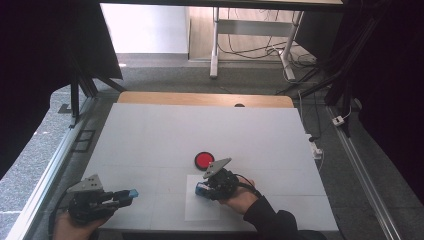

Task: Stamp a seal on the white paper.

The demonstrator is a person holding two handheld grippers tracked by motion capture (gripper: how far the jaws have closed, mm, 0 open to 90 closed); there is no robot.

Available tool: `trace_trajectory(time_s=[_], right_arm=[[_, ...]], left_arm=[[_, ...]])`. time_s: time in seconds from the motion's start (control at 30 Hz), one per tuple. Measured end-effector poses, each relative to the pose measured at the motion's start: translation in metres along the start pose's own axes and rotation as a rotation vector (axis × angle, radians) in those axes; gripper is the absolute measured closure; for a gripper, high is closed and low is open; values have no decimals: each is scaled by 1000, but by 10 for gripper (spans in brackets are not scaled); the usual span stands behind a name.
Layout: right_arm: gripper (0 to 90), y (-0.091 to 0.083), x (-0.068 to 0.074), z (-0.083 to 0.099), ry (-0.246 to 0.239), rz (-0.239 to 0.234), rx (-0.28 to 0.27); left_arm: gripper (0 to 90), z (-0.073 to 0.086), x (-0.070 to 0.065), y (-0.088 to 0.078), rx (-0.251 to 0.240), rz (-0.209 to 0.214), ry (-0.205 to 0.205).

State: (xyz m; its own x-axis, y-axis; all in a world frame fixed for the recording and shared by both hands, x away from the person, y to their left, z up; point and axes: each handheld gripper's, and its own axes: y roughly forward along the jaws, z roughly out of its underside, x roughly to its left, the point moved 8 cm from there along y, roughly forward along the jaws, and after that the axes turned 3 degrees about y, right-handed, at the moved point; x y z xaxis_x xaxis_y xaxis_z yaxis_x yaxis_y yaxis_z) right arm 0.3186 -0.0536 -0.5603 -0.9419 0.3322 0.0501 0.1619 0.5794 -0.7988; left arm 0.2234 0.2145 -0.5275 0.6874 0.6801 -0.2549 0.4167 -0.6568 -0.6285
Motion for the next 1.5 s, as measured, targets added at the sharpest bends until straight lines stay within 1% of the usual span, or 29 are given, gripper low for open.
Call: trace_trajectory(time_s=[0.07,0.1,0.23,0.3,0.37,0.53,0.6,0.63,0.8,0.9,0.97,1.1,1.23,1.33,1.43,1.47,1.5], right_arm=[[704,0,0,0,3,-8,0],[704,0,0,0,3,1,4],[704,-2,0,-2,30,-25,-23],[704,-5,-1,-4,31,-15,-34],[704,-7,-1,-6,40,-16,-49],[705,-11,-1,-8,35,-16,-56],[705,-14,-1,-10,36,-17,-64],[705,-15,-1,-11,44,-17,-72],[705,-22,-2,-15,44,-29,-84],[705,-25,0,-18,54,-41,-100],[705,-27,0,-19,48,-44,-105],[704,-33,1,-24,47,-47,-131],[704,-41,1,-29,26,-41,-166],[705,-47,2,-32,16,-41,-179],[705,-52,2,-34,13,-39,-192],[705,-54,1,-34,13,-37,-187],[705,-56,2,-36,17,-41,-198]], left_arm=[[687,0,0,0,1,1,0],[687,0,0,0,0,1,0],[687,0,0,0,-2,2,-2],[687,0,0,0,-3,3,-2],[687,0,0,0,-3,3,-3],[687,0,0,0,-3,3,-3],[687,0,0,0,-3,5,-3],[687,0,0,0,-3,6,-3],[687,0,1,-1,-4,8,-6],[687,0,1,0,-3,9,-5],[687,0,1,0,-2,8,-5],[687,0,0,0,-2,9,-4],[686,0,0,0,-1,10,-5],[687,0,0,0,0,10,-5],[687,0,0,0,1,10,-4],[687,0,0,0,1,10,-5],[687,0,0,0,1,10,-5]])
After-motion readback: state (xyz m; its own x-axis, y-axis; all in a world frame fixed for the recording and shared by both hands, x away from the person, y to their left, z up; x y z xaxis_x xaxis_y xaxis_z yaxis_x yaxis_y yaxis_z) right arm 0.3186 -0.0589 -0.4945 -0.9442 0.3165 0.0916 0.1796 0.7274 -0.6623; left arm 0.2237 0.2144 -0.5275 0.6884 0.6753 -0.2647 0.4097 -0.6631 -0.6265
